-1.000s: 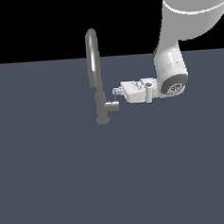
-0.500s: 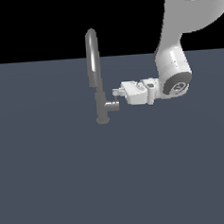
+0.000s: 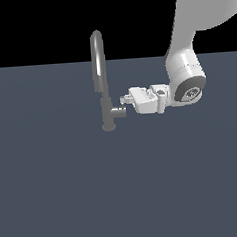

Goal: Turn on the faucet by rotating a designated handle.

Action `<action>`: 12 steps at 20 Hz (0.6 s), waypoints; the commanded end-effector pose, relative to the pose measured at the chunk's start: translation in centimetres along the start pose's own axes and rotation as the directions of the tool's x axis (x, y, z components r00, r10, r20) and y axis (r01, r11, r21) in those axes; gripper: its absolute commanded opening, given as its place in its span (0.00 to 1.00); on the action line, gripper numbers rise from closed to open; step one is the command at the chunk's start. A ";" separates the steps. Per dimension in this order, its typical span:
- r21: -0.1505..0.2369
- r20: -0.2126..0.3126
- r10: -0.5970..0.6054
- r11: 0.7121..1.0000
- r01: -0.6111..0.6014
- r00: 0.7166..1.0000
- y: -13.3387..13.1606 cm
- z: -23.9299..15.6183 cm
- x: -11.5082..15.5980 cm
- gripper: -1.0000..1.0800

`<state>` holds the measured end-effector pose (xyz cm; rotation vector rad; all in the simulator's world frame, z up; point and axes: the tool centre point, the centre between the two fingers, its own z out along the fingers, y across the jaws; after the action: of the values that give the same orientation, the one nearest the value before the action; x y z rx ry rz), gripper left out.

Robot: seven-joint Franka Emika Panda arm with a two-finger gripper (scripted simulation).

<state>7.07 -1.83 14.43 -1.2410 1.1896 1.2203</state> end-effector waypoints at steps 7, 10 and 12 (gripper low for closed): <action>-0.005 0.003 0.002 1.000 -0.002 1.000 1.9 0.0 1.1 0.00; -0.006 0.004 0.010 1.000 -0.010 1.000 3.1 0.0 3.0 0.00; -0.007 0.005 0.016 1.000 -0.016 1.000 3.9 0.0 4.2 0.00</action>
<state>4.60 -1.90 12.75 -1.2532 1.1684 1.2145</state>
